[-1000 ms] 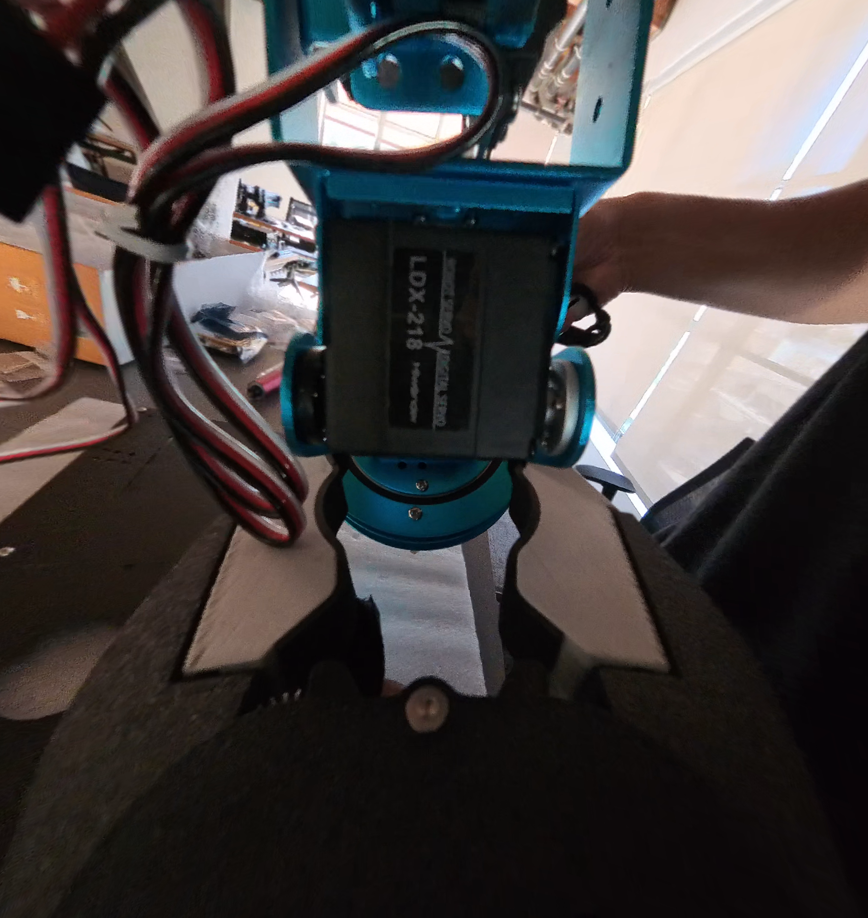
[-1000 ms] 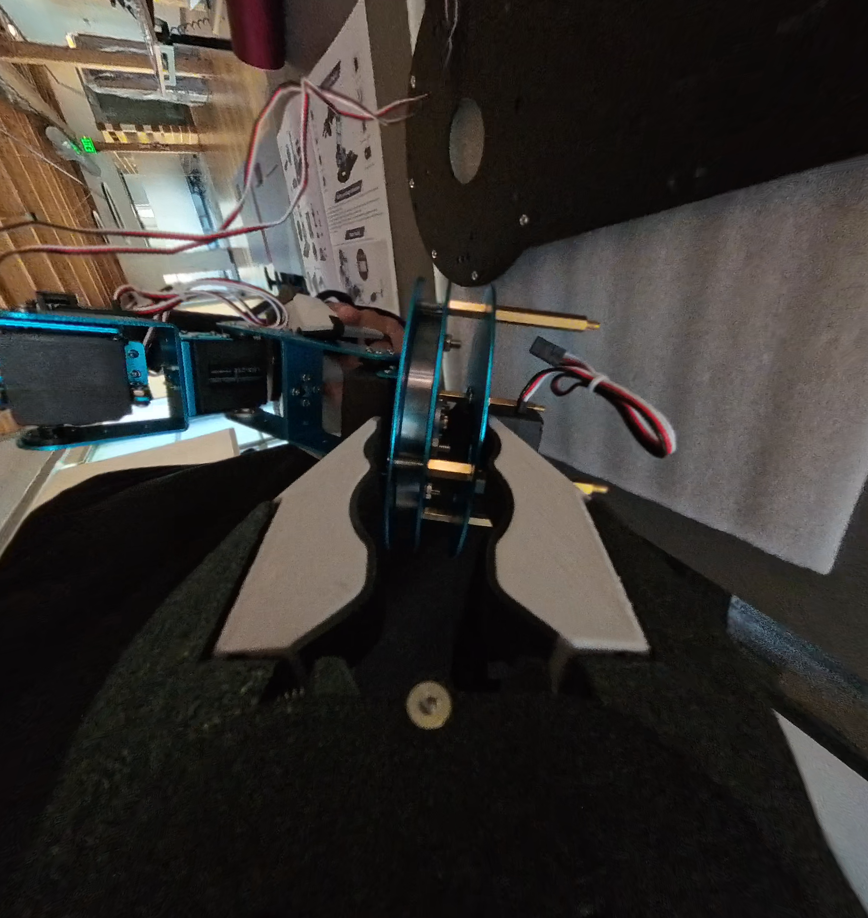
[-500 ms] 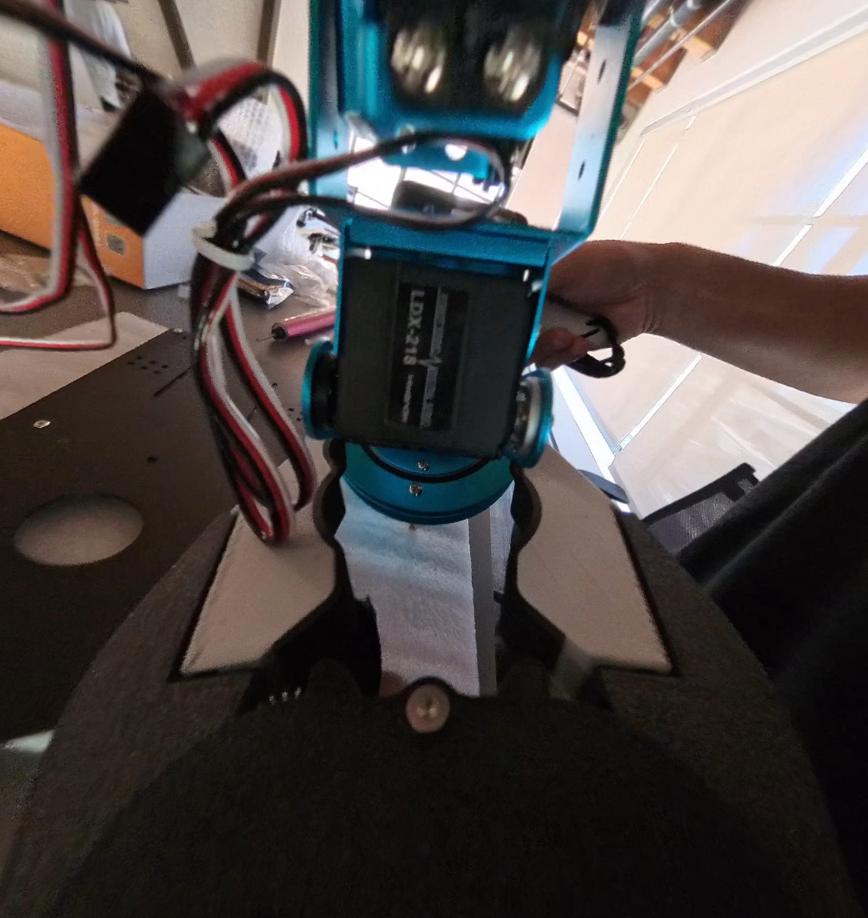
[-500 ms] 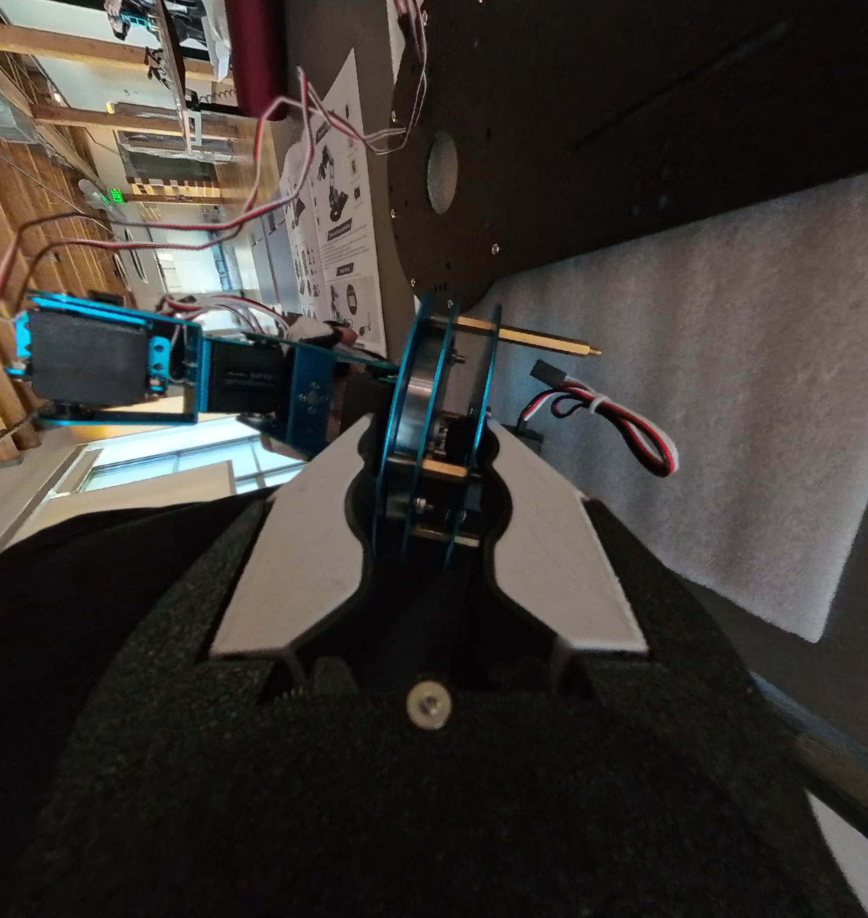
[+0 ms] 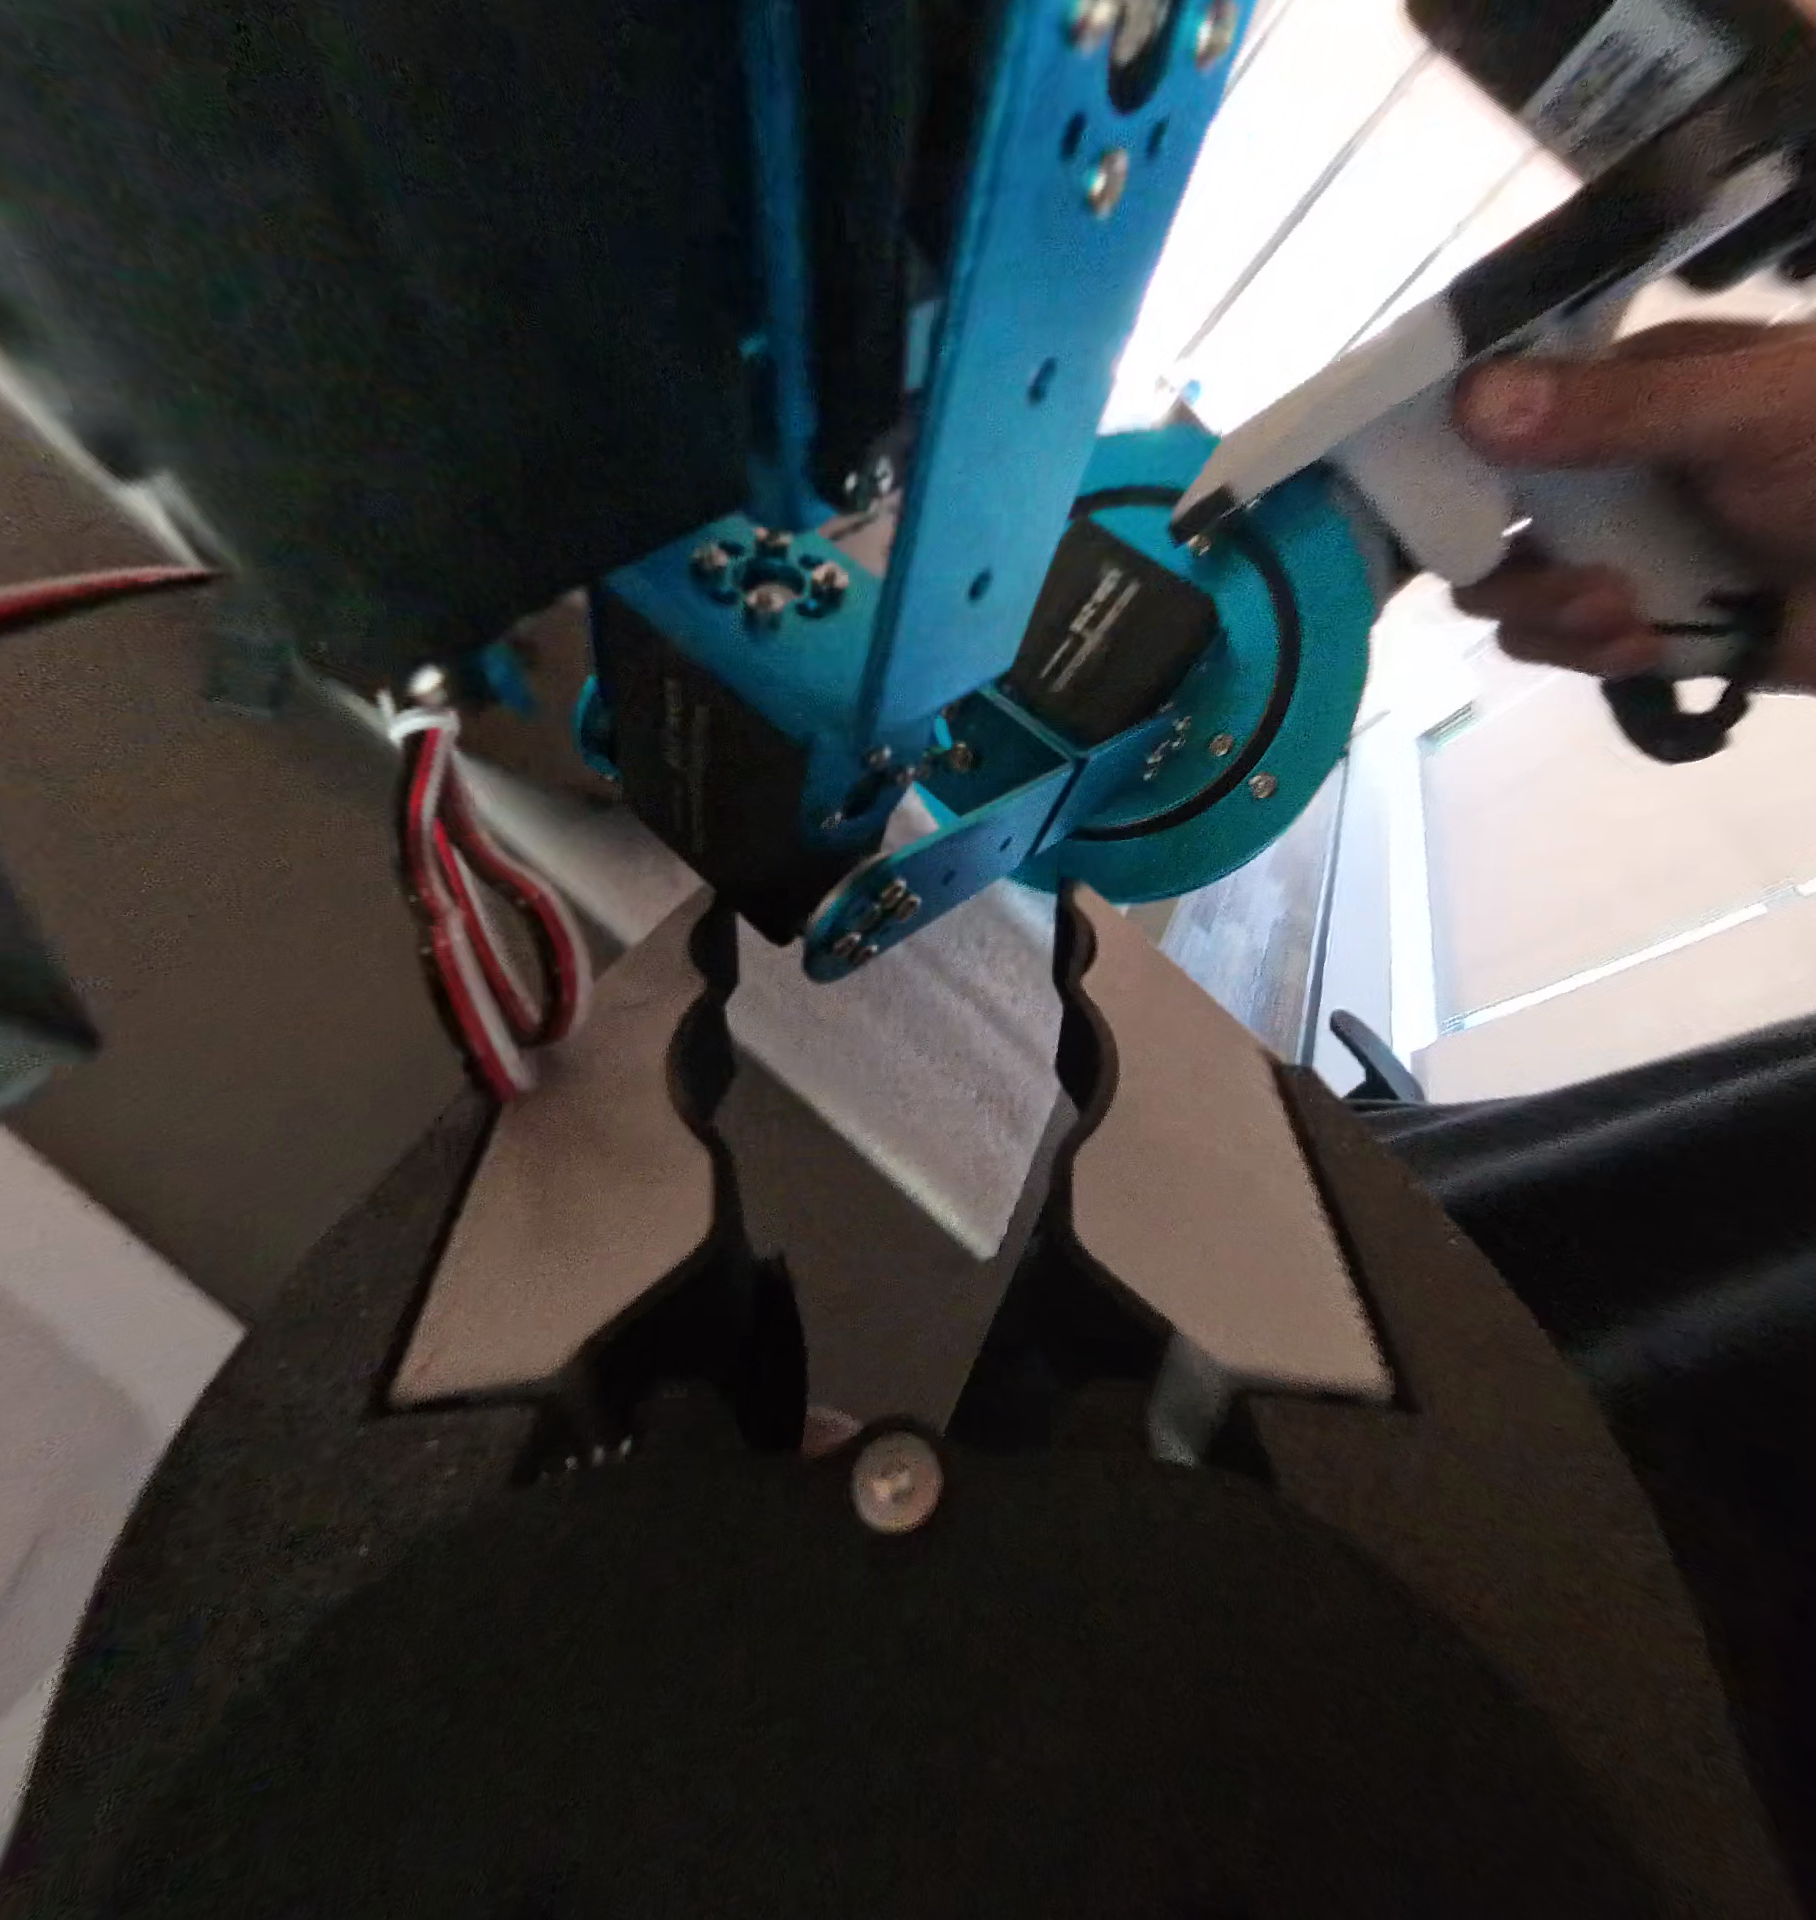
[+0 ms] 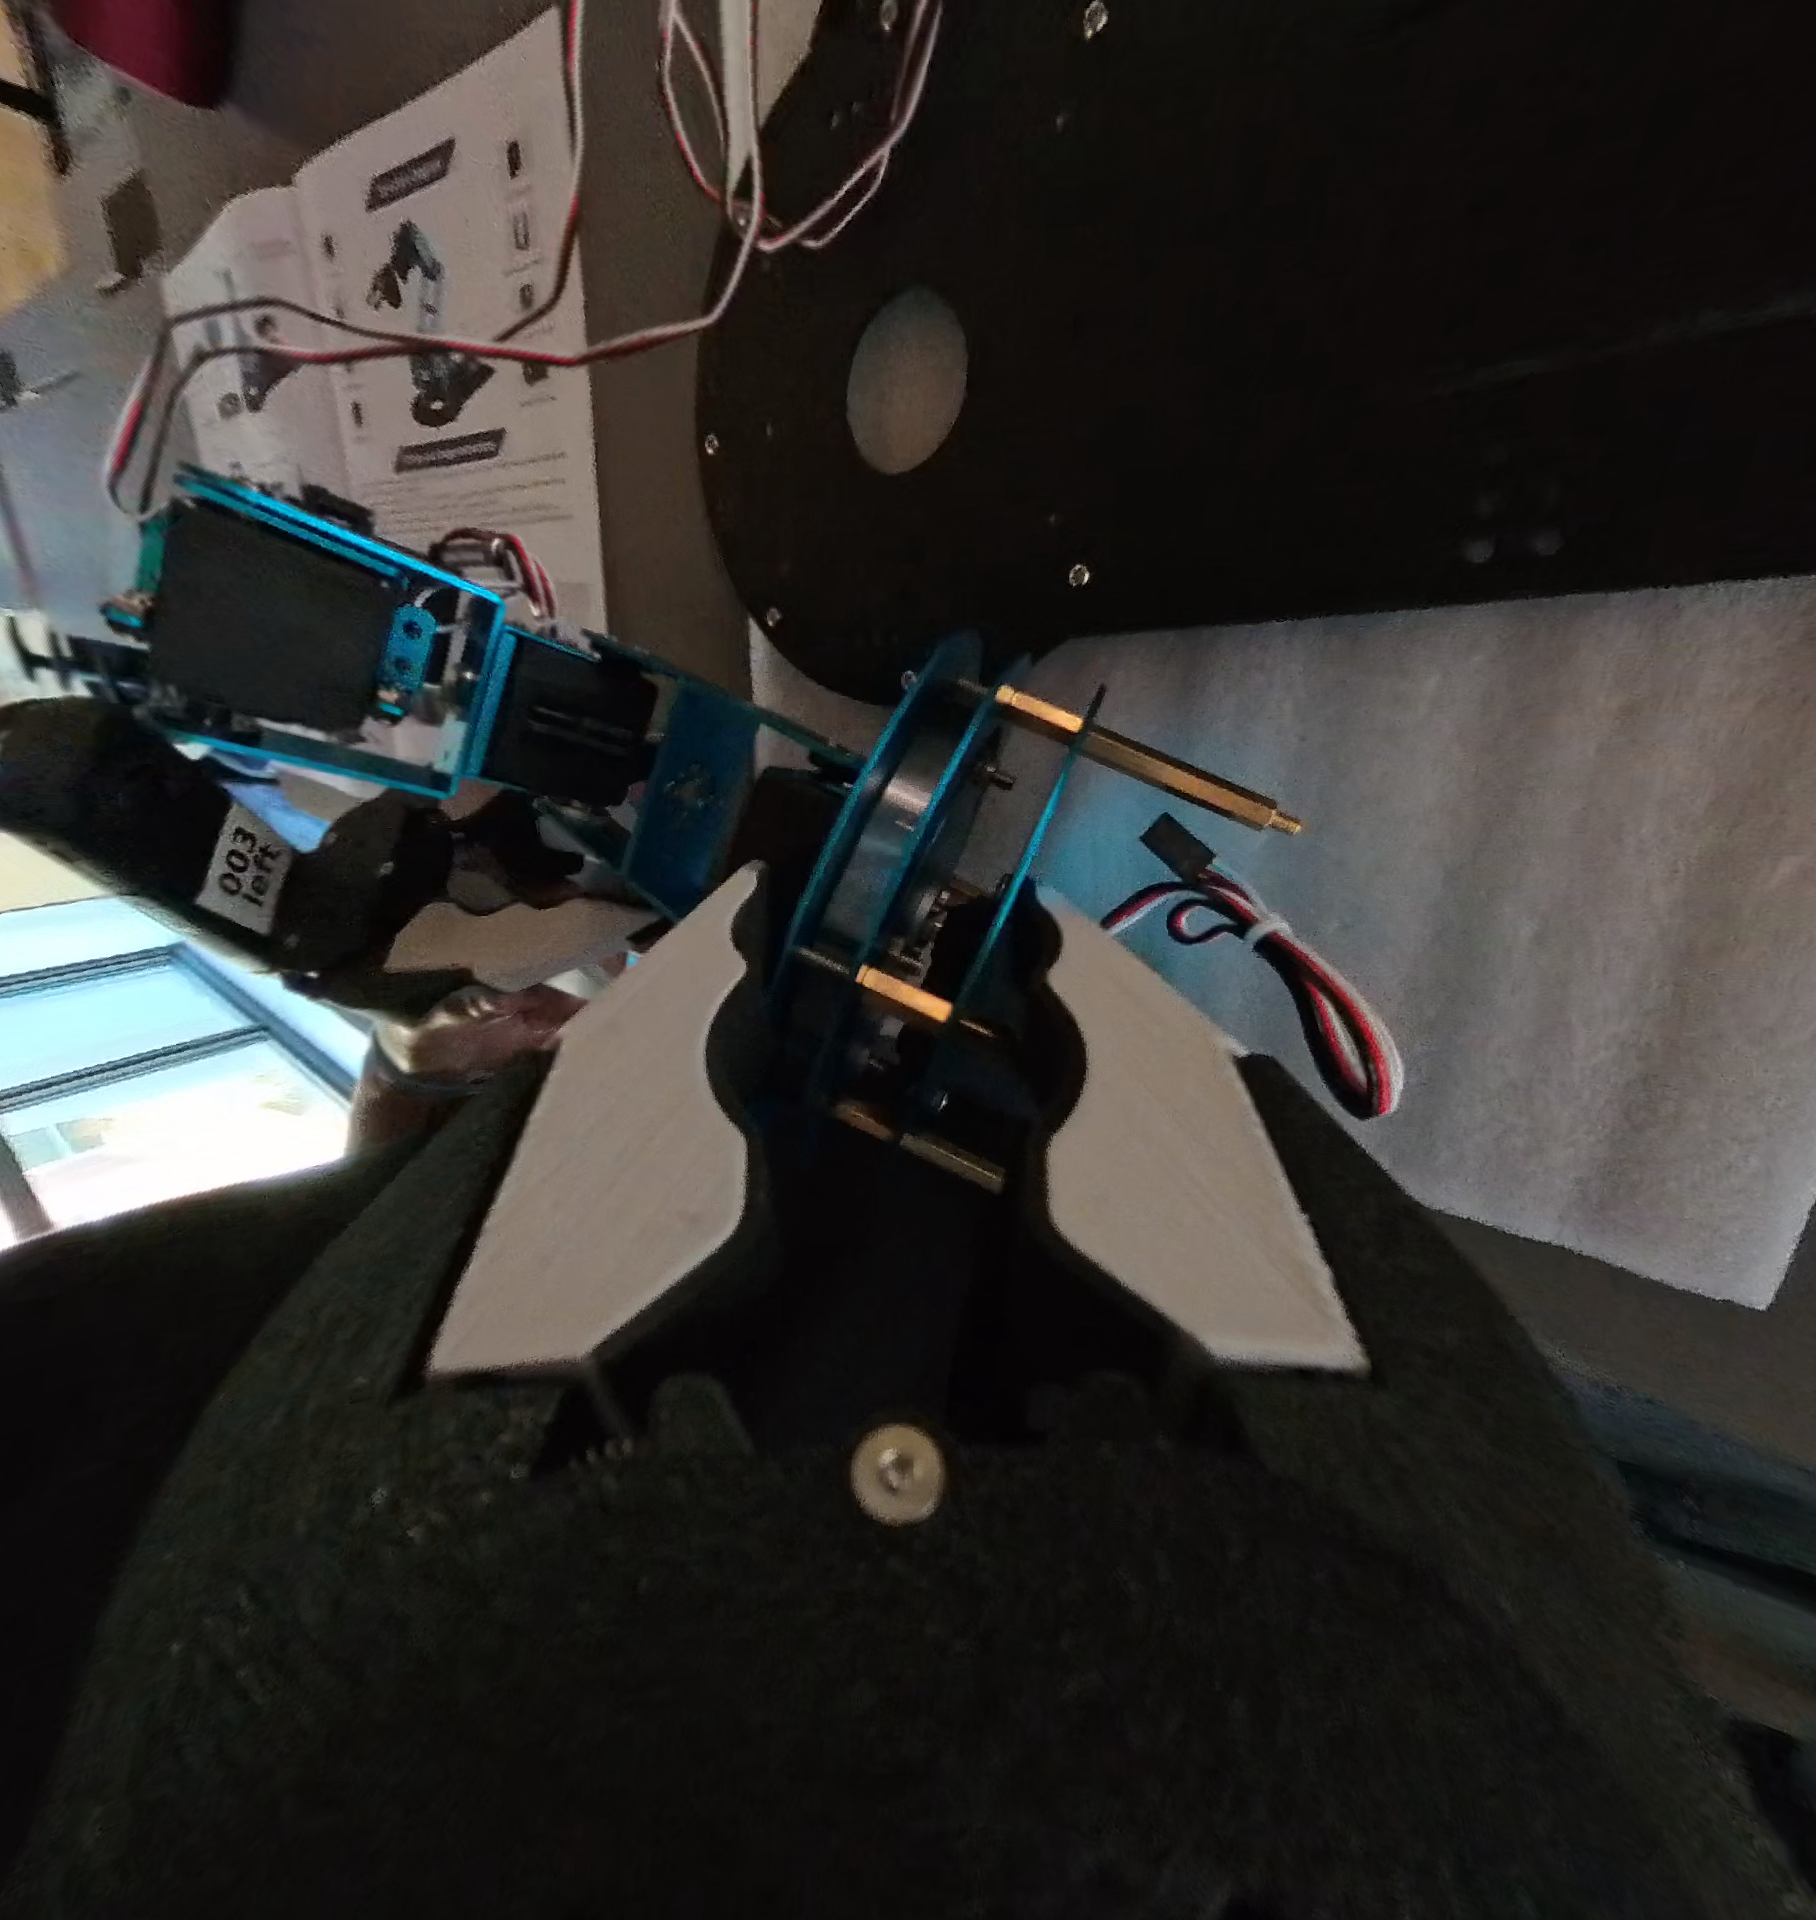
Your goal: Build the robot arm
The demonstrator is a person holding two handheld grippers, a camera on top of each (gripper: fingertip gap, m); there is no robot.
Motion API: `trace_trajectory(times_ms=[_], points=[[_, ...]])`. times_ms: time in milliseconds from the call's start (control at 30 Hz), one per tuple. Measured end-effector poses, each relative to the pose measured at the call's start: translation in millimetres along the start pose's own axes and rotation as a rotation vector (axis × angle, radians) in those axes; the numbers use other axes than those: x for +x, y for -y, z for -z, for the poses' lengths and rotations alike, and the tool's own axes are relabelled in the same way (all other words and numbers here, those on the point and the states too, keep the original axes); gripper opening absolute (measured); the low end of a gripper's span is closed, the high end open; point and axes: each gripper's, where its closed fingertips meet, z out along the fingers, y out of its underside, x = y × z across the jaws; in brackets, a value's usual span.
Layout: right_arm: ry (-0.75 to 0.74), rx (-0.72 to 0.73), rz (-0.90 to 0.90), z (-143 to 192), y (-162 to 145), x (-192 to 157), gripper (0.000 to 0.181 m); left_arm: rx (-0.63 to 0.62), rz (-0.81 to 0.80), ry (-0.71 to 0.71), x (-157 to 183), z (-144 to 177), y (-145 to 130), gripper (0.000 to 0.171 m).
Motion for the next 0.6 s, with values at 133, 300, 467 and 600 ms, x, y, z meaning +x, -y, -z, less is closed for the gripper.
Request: trace_trajectory(times_ms=[133,300,467,600], points=[[-0.063,0.011,0.006,-4.1,-3.4,-6.3,0.043,-0.076,-0.028,0.047,-4.6,2.9,-16.0,0.061],[-0.113,0.034,0.005,-7.0,-6.3,-7.9,0.042,-0.135,-0.038,0.039,-6.3,3.7,-24.8,0.064],[-0.164,0.034,0.028,-11.1,-6.7,-9.0,0.043,-0.155,-0.027,0.046,-12.8,5.6,-24.8,0.067],[-0.182,0.037,0.026,-11.1,-6.5,-9.1,0.043,-0.149,-0.025,0.04,-13.1,11.4,-23.5,0.066]])
